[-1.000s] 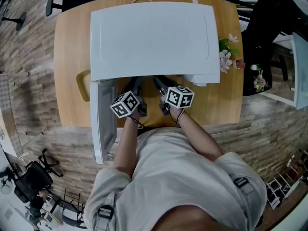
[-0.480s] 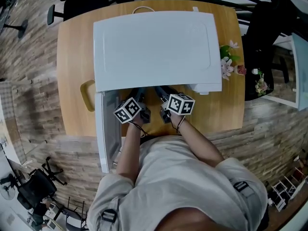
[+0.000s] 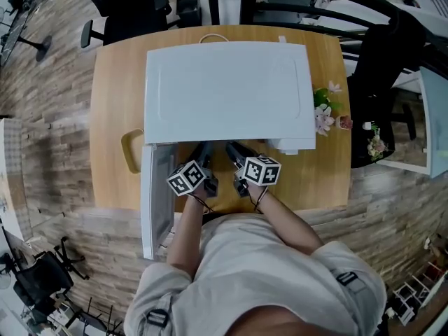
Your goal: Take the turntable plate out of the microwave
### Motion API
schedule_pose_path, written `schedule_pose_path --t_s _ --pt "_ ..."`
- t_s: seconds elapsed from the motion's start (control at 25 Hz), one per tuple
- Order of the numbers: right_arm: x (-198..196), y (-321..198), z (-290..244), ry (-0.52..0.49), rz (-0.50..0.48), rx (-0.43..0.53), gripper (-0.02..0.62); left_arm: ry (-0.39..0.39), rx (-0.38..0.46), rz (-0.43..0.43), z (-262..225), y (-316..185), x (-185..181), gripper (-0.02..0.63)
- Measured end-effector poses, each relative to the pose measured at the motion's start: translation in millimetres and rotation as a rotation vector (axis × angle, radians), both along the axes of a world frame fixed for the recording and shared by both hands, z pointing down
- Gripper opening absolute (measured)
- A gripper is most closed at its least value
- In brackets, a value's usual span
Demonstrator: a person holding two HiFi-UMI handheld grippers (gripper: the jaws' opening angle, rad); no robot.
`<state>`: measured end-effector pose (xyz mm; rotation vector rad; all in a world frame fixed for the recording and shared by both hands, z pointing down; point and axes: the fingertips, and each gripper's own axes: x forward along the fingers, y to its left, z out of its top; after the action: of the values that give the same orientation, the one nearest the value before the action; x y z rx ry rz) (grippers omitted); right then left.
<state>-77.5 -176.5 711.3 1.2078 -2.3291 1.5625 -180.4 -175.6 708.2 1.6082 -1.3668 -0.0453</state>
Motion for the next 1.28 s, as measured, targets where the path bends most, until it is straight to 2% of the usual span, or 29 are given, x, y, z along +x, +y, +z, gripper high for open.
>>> schedule_pose_path --t_s 0.36,0.6,0.72,0.8,0.88,1.0,1.08,1.28 --pt "2.5 30.2 10.6 0.016 -0.055 -0.042 0.101 -0.004 -0.019 0.000 8.0 29.5 4.0 0.127" --pt "2.7 30.8 9.8 0.010 -0.086 -0.028 0.111 0.009 -0.005 -0.010 7.1 29.2 2.1 0.136" --pt "12.9 24.4 13.1 0.007 -0.060 -0.032 0.158 0.046 0.013 -0.055 10.1 26.6 -5.3 0.165" --pt "21.0 14.7 14.6 0.003 -0.030 -0.032 0.165 0.086 0.022 -0.070 9.9 20.6 -4.9 0.194" --pt "25.4 6.1 13.6 0.007 -0.013 -0.024 0.164 0.089 0.022 -0.057 11.3 15.4 -3.8 0.198" --pt "26.7 -0.2 12.8 0.022 -0.006 -0.019 0.149 0.065 0.016 -0.044 14.7 11.5 -5.3 0.191" --pt "27.4 -0.3 14.0 0.024 -0.005 -0.020 0.127 0.059 0.014 -0.046 16.3 11.4 -6.1 0.153" --pt "29.9 5.8 13.9 0.036 -0.012 -0.022 0.121 0.051 -0.006 -0.025 15.3 19.8 -2.8 0.150"
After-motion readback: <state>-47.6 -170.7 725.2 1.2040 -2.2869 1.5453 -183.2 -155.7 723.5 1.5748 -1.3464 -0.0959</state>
